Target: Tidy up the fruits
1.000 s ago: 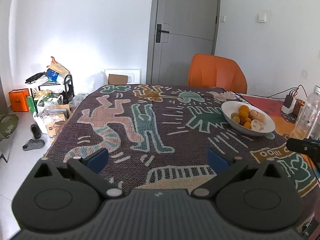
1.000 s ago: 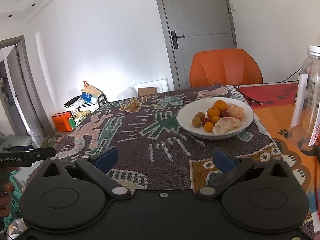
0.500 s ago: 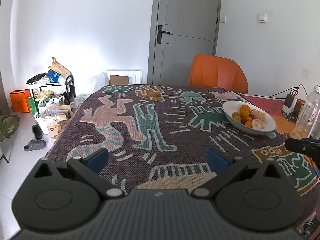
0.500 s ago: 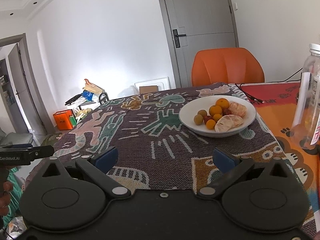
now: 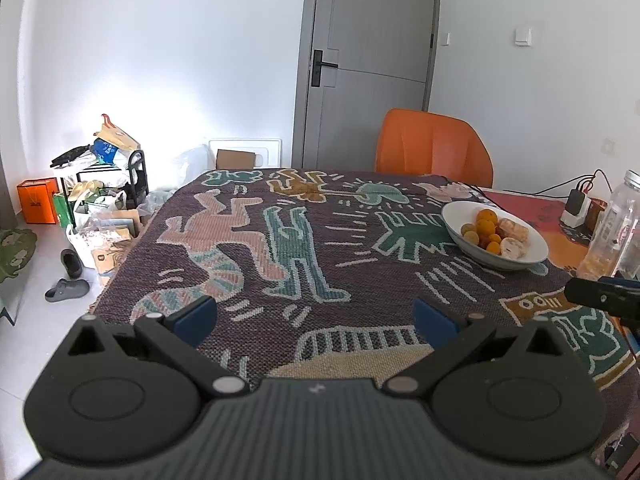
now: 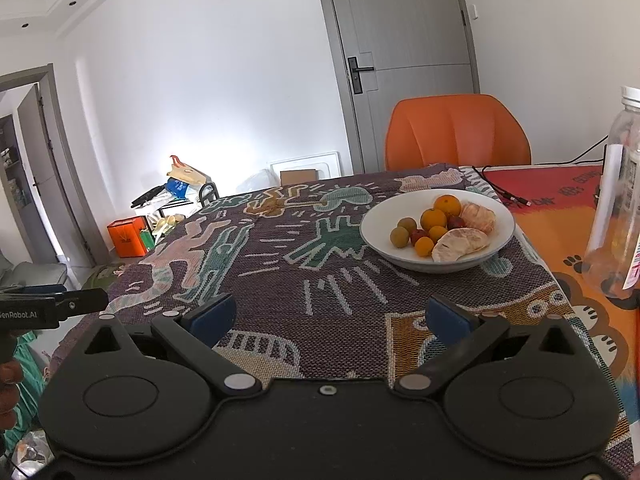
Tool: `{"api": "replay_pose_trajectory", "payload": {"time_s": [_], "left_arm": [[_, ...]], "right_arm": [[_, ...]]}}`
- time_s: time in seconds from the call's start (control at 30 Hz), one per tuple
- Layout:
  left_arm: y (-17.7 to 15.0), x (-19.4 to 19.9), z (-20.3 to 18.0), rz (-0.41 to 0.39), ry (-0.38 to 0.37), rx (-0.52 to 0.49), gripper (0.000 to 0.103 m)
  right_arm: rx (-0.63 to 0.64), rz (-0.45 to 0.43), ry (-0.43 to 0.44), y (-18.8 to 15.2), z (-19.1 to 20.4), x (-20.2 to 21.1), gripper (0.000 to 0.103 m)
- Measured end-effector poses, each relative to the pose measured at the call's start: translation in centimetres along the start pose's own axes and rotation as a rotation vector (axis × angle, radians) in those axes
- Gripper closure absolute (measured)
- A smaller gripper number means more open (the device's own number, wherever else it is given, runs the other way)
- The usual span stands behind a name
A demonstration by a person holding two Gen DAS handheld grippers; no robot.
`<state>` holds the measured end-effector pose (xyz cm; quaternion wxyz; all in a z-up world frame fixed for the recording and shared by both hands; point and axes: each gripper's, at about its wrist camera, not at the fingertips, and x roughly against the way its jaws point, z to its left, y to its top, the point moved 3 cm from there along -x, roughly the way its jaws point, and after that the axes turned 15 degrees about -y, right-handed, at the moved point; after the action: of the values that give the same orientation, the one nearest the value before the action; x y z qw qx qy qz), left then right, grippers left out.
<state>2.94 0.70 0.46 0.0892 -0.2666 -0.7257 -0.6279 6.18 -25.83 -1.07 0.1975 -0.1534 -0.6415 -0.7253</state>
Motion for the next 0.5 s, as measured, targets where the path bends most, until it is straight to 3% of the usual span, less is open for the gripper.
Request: {"api": "replay_pose_trajectory", "payload": {"time_s": [0.5], "left_arm": [[0.11,0.81,-0.41,-0.032,-0.007,-0.006,0.000]], "right_arm": [[0.006,0.003,-0.021,0.16,-0.04,-0.01,0.000]]}}
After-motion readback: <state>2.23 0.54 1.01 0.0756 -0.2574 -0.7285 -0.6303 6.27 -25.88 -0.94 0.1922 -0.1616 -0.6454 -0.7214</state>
